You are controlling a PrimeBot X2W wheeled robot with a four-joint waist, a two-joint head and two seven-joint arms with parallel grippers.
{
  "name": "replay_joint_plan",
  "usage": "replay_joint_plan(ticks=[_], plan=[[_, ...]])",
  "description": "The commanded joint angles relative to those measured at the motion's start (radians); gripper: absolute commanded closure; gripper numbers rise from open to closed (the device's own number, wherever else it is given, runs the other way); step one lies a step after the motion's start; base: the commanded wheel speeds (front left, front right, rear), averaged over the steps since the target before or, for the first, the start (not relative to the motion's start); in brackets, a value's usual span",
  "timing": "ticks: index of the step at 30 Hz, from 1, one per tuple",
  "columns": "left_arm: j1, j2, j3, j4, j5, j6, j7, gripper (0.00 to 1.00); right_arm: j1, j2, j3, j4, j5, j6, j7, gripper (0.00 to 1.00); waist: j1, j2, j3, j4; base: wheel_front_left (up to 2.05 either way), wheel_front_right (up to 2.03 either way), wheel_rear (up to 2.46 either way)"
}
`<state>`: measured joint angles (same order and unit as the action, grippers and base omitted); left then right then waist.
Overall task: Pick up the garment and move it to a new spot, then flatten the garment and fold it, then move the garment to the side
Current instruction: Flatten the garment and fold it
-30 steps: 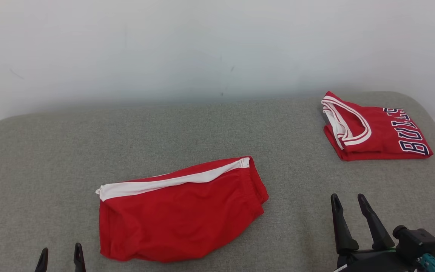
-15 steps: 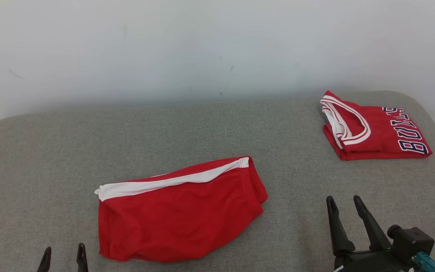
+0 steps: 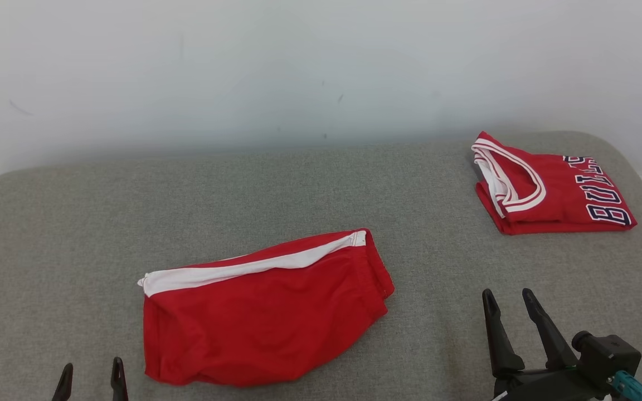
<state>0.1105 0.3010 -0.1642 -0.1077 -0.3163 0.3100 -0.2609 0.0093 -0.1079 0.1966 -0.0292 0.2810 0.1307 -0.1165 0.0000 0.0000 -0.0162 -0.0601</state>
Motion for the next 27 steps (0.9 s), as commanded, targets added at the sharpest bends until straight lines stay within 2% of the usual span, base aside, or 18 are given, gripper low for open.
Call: replay_joint_plan(ticks=[1, 19, 27], plan=[[-0.001, 0.006, 0.004, -0.005, 0.004, 0.005, -0.005, 0.00, 0.007, -0.003, -0.001, -0.002, -0.004, 0.000, -0.002, 0.00, 0.0000, 0.0000, 0.000, 0.000, 0.00, 0.00, 0.00], [0.002, 0.011, 0.000, -0.010, -0.004, 0.012, -0.005, 0.00, 0.003, -0.006, 0.003, 0.000, -0.006, 0.000, 0.006, 0.00, 0.0000, 0.0000, 0.000, -0.004, 0.00, 0.00, 0.00], [-0.014, 0.006, -0.016, 0.000, -0.006, 0.004, -0.002, 0.00, -0.065, -0.020, 0.050, 0.024, -0.005, 0.000, 0.029, 0.00, 0.0000, 0.0000, 0.004, 0.017, 0.00, 0.00, 0.00]])
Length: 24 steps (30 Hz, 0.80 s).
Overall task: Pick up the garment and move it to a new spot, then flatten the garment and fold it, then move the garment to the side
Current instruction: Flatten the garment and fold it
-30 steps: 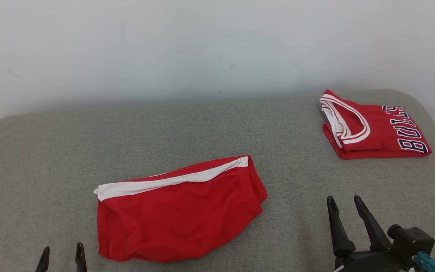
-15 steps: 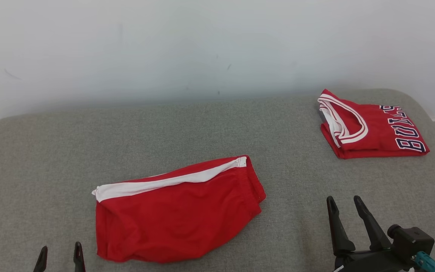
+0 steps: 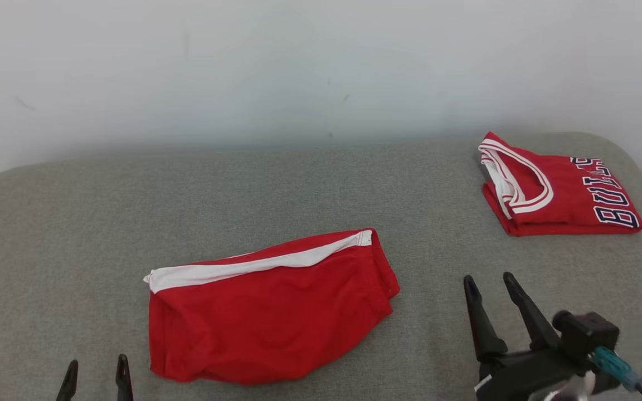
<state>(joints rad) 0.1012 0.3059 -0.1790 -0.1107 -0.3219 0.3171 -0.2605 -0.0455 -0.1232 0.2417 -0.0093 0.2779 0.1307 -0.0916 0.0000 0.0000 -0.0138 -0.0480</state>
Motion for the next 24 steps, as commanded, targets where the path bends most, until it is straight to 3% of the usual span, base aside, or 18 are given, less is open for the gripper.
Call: replay_joint_plan(ticks=[1, 10, 18, 24], plan=[[-0.009, 0.000, -0.005, 0.004, 0.000, -0.006, -0.001, 0.00, -0.027, -0.007, 0.013, 0.014, -0.001, 0.000, 0.008, 0.00, 0.0000, 0.0000, 0.003, 0.010, 0.00, 0.00, 0.00], [-0.046, -0.011, -0.046, 0.021, 0.006, -0.022, 0.008, 0.00, -0.220, -0.014, 0.071, 0.229, 0.001, 0.000, 0.051, 0.00, 0.0000, 0.0000, 0.029, 0.080, 0.00, 0.00, 0.00], [-0.082, -0.025, -0.073, 0.047, 0.004, -0.042, 0.005, 0.00, -0.389, 0.008, 0.090, 0.459, -0.027, 0.000, 0.022, 0.00, 0.0000, 0.0000, 0.067, 0.147, 0.00, 0.00, 0.00], [-0.105, -0.039, -0.079, 0.069, 0.003, -0.051, 0.001, 0.00, -0.522, 0.024, 0.079, 0.710, -0.037, 0.000, 0.012, 0.00, 0.0000, 0.0000, 0.092, 0.187, 0.00, 0.00, 0.00]])
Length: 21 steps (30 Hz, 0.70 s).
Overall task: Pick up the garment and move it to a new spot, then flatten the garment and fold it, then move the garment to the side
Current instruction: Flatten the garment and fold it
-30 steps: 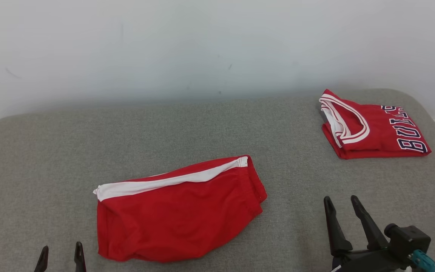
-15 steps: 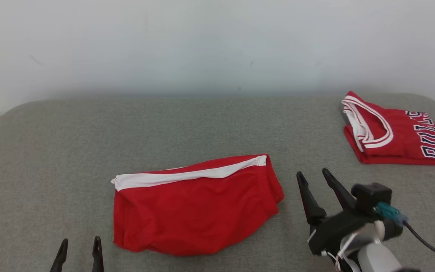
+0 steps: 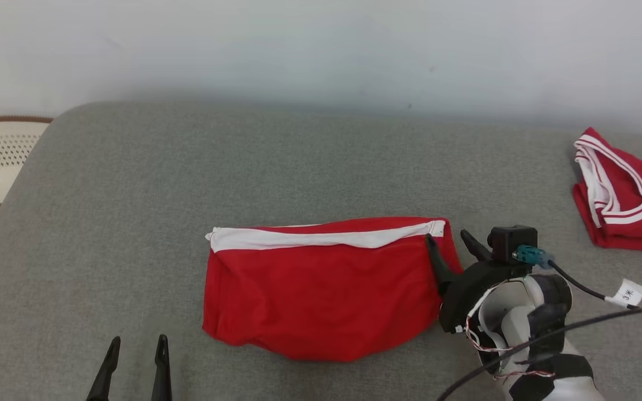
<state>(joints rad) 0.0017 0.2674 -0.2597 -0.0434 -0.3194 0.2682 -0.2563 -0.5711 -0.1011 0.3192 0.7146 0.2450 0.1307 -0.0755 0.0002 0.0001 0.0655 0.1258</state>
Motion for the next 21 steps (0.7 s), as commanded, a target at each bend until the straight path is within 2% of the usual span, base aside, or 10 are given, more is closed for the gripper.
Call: replay_joint_plan(ticks=[1, 10, 15, 18, 19, 21], plan=[[-0.007, -0.002, 0.001, 0.003, 0.000, 0.000, -0.003, 0.00, -0.011, 0.005, -0.003, 0.017, -0.003, 0.000, -0.004, 0.00, -0.0002, -0.0001, 0.017, 0.016, 0.00, 0.00, 0.00], [-0.029, -0.013, 0.005, 0.015, 0.006, -0.009, -0.008, 0.00, -0.117, 0.021, -0.015, 0.270, 0.002, 0.000, 0.027, 0.00, -0.0002, -0.0001, 0.055, 0.023, 0.00, 0.00, 0.00], [-0.038, -0.018, 0.011, 0.023, 0.005, -0.011, -0.008, 0.00, -0.141, 0.032, -0.014, 0.341, 0.023, 0.000, 0.014, 0.00, -0.0002, -0.0001, 0.063, 0.016, 0.00, 0.00, 0.00], [-0.042, -0.021, 0.012, 0.030, 0.008, -0.016, -0.009, 0.00, -0.124, 0.050, 0.023, 0.356, 0.103, 0.000, 0.041, 0.00, -0.0002, -0.0001, 0.064, 0.009, 0.00, 0.00, 0.00], [-0.044, -0.021, 0.013, 0.032, 0.008, -0.017, -0.009, 0.00, -0.120, 0.052, 0.037, 0.349, 0.128, 0.000, 0.048, 0.04, -0.0002, -0.0001, 0.064, 0.008, 0.00, 0.00, 0.00], [-0.047, -0.022, 0.013, 0.035, 0.009, -0.018, -0.009, 0.00, -0.118, 0.054, 0.071, 0.328, 0.165, 0.000, 0.036, 0.90, -0.0002, -0.0001, 0.065, 0.007, 0.00, 0.00, 0.00]])
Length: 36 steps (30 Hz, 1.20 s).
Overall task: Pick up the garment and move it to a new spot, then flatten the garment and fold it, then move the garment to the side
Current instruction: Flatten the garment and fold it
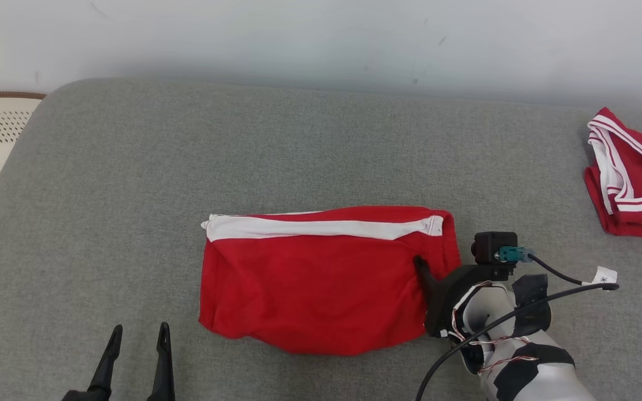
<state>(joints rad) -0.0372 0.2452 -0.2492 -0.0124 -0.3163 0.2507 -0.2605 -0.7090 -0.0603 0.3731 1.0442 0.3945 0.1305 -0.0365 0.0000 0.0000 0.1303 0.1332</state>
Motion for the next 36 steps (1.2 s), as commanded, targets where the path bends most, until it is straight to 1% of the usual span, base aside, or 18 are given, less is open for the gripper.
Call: replay_joint_plan(ticks=[1, 4, 10, 15, 16, 22, 26, 29, 32, 36], plan=[[-0.008, -0.001, 0.002, 0.006, 0.007, -0.001, -0.005, 0.00, 0.018, 0.013, 0.032, -0.009, 0.027, 0.000, -0.012, 1.00, 0.0000, 0.0000, 0.000, -0.001, 0.00, 0.00, 0.00], [-0.004, -0.001, 0.006, 0.009, 0.008, -0.001, -0.005, 0.00, 0.010, 0.007, 0.060, -0.018, 0.068, 0.000, -0.029, 1.00, 0.0000, 0.0000, -0.005, -0.007, 0.00, 0.00, 0.00], [0.021, -0.002, 0.019, 0.013, 0.001, 0.003, -0.005, 0.00, 0.015, -0.058, 0.092, -0.037, 0.139, 0.000, -0.054, 1.00, 0.0000, 0.0000, -0.033, -0.031, 0.00, 0.00, 0.00], [0.035, -0.006, 0.022, 0.009, 0.000, 0.002, -0.005, 0.00, 0.037, -0.160, 0.134, -0.088, 0.197, 0.000, -0.039, 1.00, 0.0000, 0.0000, -0.058, -0.059, 0.00, 0.00, 0.00], [0.035, -0.006, 0.022, 0.009, 0.000, 0.002, -0.005, 0.00, 0.037, -0.160, 0.134, -0.088, 0.197, 0.000, -0.039, 1.00, 0.0000, 0.0000, -0.058, -0.059, 0.00, 0.00, 0.00], [0.048, -0.008, 0.025, 0.005, -0.001, 0.001, -0.005, 0.00, 0.050, -0.239, 0.158, -0.167, 0.275, 0.000, 0.000, 1.00, 0.0000, 0.0000, -0.074, -0.094, 0.00, 0.00, 0.00], [0.057, -0.011, 0.022, 0.005, 0.000, 0.002, -0.005, 0.00, 0.070, -0.235, 0.168, -0.231, 0.357, 0.000, 0.039, 1.00, 0.0000, 0.0000, -0.087, -0.106, 0.00, 0.00, 0.00], [0.056, -0.013, 0.018, 0.010, -0.003, -0.002, -0.005, 0.00, 0.092, -0.216, 0.165, -0.301, 0.461, 0.000, 0.079, 1.00, 0.0000, 0.0000, -0.094, -0.107, 0.00, 0.00, 0.00], [0.056, -0.017, 0.010, 0.015, -0.001, -0.009, -0.005, 0.00, 0.113, -0.216, 0.171, -0.359, 0.537, 0.000, 0.110, 1.00, 0.0000, 0.0000, -0.101, -0.098, 0.00, 0.00, 0.00], [0.059, -0.018, 0.002, 0.015, -0.004, -0.011, -0.005, 0.00, 0.125, -0.201, 0.183, -0.411, 0.603, 0.000, 0.133, 1.00, 0.0000, 0.0000, -0.103, -0.079, 0.00, 0.00, 0.00]])
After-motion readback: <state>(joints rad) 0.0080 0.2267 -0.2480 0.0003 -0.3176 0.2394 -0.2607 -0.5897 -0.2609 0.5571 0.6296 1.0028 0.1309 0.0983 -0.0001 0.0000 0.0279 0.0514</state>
